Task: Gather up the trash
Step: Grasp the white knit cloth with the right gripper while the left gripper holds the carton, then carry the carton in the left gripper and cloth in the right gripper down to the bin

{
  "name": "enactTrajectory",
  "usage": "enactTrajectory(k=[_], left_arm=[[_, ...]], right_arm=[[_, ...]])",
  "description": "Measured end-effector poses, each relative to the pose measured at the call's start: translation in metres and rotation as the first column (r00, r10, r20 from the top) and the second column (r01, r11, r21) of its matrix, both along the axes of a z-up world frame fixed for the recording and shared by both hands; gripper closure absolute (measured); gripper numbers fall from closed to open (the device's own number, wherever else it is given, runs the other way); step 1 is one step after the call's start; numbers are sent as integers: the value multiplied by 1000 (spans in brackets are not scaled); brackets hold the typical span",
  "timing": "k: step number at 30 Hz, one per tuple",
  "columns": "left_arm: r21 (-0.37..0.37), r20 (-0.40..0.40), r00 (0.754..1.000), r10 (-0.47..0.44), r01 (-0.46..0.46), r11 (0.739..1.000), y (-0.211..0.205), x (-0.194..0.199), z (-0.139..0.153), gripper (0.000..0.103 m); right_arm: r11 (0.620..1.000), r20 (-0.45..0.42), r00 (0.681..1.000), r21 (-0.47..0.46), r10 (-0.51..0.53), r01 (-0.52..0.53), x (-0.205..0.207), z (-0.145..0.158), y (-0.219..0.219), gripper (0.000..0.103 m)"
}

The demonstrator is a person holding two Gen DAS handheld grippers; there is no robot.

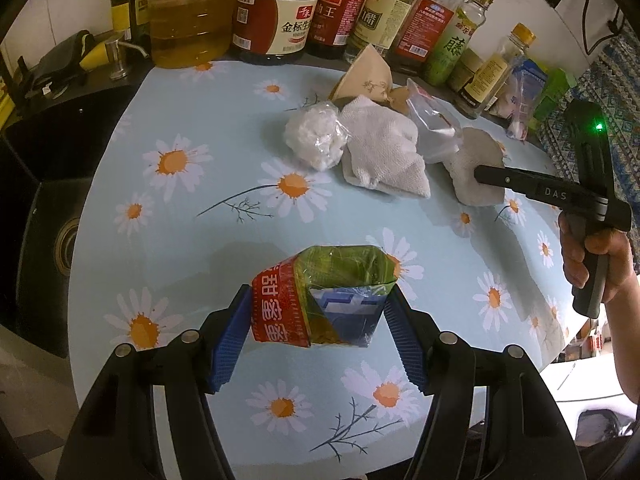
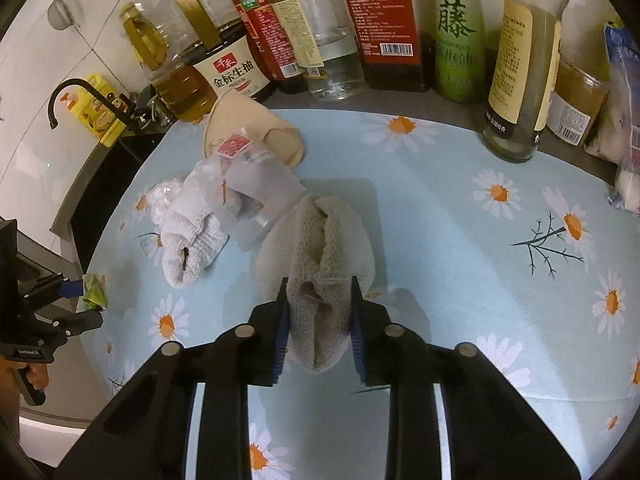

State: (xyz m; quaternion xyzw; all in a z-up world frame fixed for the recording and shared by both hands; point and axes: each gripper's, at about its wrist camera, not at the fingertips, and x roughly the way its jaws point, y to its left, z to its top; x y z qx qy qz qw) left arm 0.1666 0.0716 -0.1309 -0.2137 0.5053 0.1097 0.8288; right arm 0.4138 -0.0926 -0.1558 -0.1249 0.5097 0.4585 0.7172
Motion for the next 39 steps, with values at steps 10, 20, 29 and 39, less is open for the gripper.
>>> enactTrajectory(k=[10, 20, 29, 39], left_arm=[[1, 25, 999, -37, 37, 999, -7, -8, 4, 39], [9, 64, 995, -77, 76, 997, -13, -27, 15, 39], [7, 84, 990, -110, 110, 994, -19, -54, 18, 39], [-14, 94, 987, -128, 130, 991, -22, -91, 12, 39]], right_arm=[[999, 42, 998, 4, -35, 35, -20, 20, -20, 79], [998, 72, 996, 23, -60, 58, -62, 42, -39, 79], [998, 70, 996, 34, -52, 49, -113, 52, -45, 79], [999, 86, 996, 34, -5, 2, -176, 56, -39, 79]])
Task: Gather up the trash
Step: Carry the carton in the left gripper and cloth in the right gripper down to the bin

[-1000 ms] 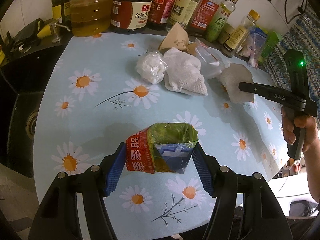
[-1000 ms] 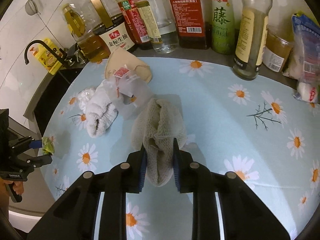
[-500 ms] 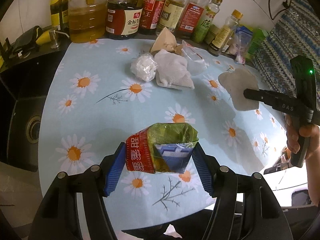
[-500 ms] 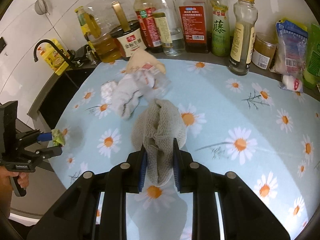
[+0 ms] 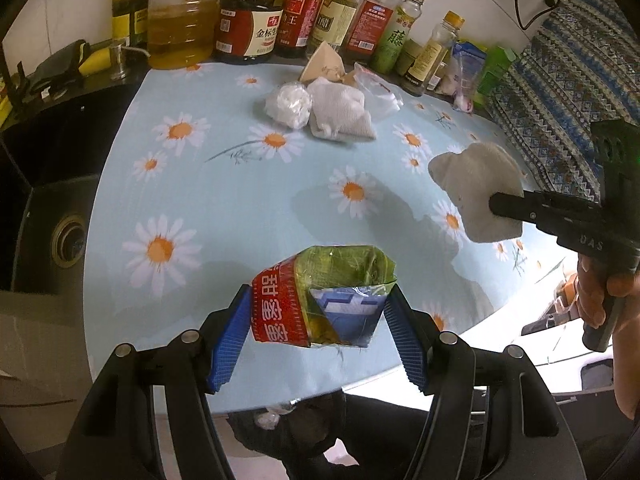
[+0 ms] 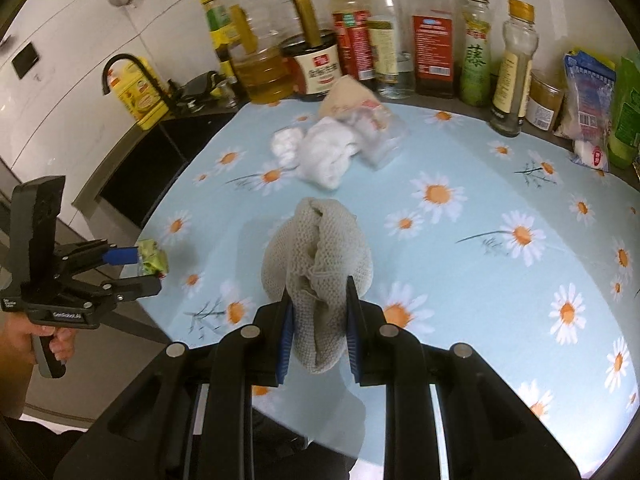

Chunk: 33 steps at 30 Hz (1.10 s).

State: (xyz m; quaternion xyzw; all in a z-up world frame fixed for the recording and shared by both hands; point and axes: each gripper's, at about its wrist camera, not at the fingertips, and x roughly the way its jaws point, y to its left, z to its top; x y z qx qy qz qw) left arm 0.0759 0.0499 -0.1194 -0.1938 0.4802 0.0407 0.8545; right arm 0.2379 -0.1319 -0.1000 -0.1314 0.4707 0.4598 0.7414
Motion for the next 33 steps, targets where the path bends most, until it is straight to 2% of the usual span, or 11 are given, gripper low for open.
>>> enactTrajectory(k=[21, 33], left_arm=[[-110, -10, 1000, 19, -20, 994, -5, -79, -23, 39], [-159, -71, 997, 6, -18, 987, -8, -104, -48, 39]], right_arm=[[995, -94, 990, -6, 103, -104, -112, -23, 17, 79], [984, -136, 977, -33, 167, -172, -153, -45, 23, 79]])
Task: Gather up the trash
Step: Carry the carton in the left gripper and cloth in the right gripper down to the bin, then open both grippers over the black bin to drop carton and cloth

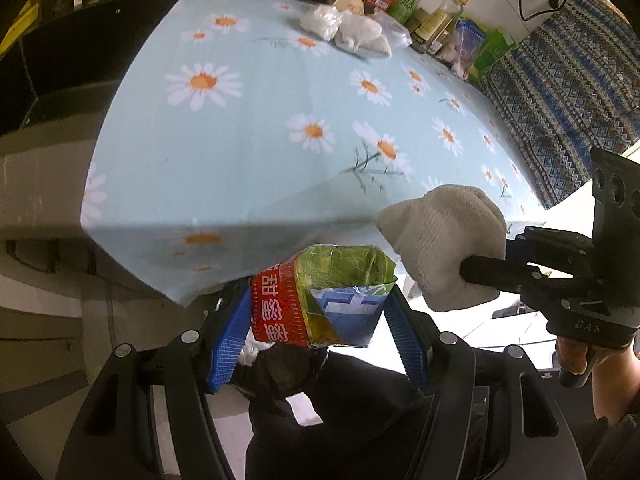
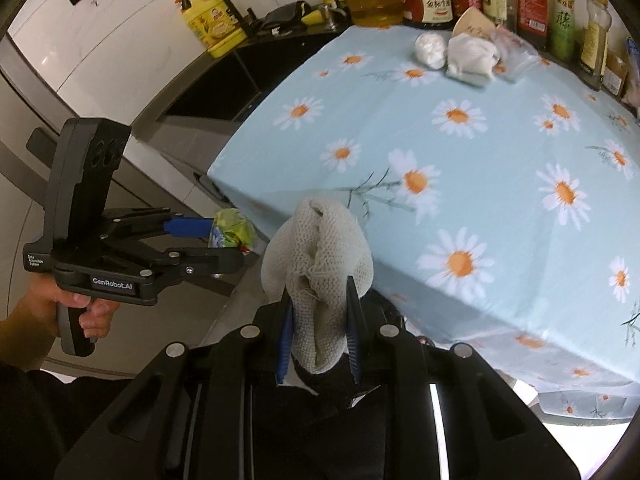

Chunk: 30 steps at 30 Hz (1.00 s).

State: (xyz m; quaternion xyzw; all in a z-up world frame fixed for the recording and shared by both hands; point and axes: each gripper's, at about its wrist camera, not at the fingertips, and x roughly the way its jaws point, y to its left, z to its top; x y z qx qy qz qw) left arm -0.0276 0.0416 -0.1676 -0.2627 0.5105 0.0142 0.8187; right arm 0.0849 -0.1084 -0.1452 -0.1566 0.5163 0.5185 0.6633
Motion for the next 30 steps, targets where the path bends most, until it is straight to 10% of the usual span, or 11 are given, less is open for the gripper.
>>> enactTrajectory(k=[30], left_arm=[[-93, -210, 978, 6, -26, 995, -6, -12, -83, 39]], right_arm=[[989, -138, 990, -147, -6, -14, -16, -80, 4, 78]])
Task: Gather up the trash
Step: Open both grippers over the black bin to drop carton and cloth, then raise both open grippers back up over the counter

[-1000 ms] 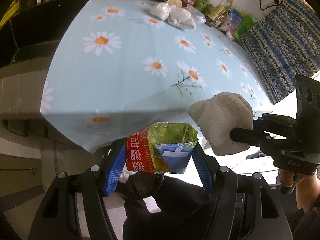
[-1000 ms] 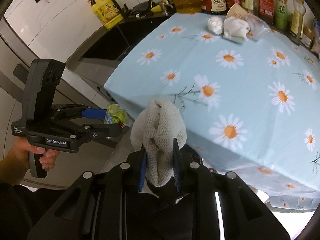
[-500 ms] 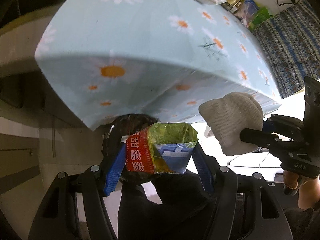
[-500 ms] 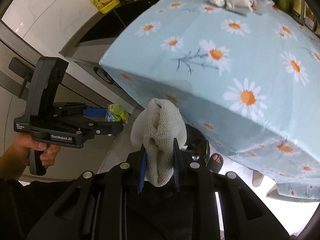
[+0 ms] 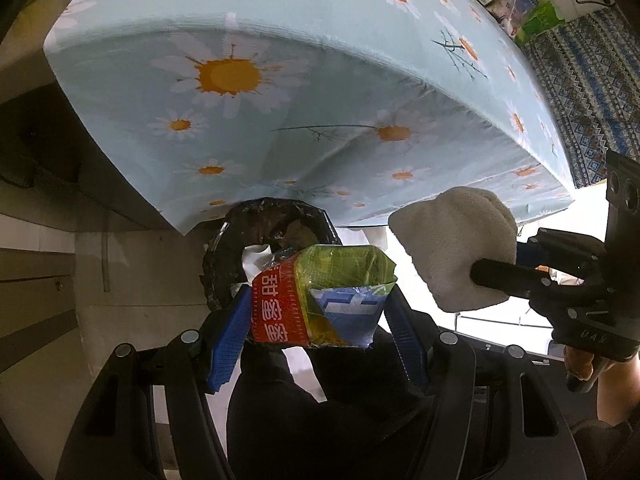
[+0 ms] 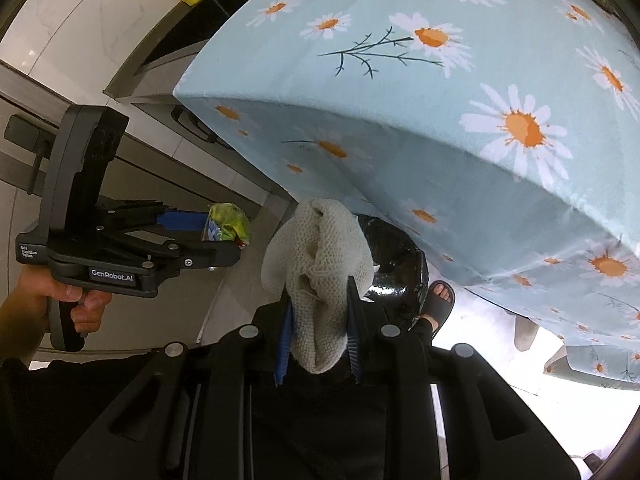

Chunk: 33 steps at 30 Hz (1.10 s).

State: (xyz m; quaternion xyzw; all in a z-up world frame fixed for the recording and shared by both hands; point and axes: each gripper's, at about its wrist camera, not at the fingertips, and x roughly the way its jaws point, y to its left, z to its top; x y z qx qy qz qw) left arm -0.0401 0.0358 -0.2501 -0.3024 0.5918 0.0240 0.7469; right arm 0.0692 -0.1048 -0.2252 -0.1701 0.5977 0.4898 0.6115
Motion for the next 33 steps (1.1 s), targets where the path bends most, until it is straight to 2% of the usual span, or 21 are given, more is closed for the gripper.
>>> enactTrajectory(k=[6, 11, 13, 17, 33], left_arm=[[-2, -12, 1000, 5, -5, 1000, 6, 4, -2, 38], [-3, -15, 1000, 15, -15, 1000, 5, 7, -2, 36], [3, -28, 999, 19, -19, 1000, 6, 9, -3, 29], [3, -38, 999, 37, -36, 999, 9, 9, -5, 23], [4, -17, 998, 57, -56, 998, 14, 7, 3, 23]], right_arm=[[1000, -12, 1000, -5, 12, -12, -4, -6, 1, 77], [1000, -36, 999, -25, 5, -6, -1, -11, 2, 66], [999, -34, 999, -33, -5, 4, 1, -12, 2, 60], [999, -33, 999, -35, -28, 27, 4, -10, -1, 60], [998, -6, 999, -22, -51, 51, 7, 1, -9, 59]])
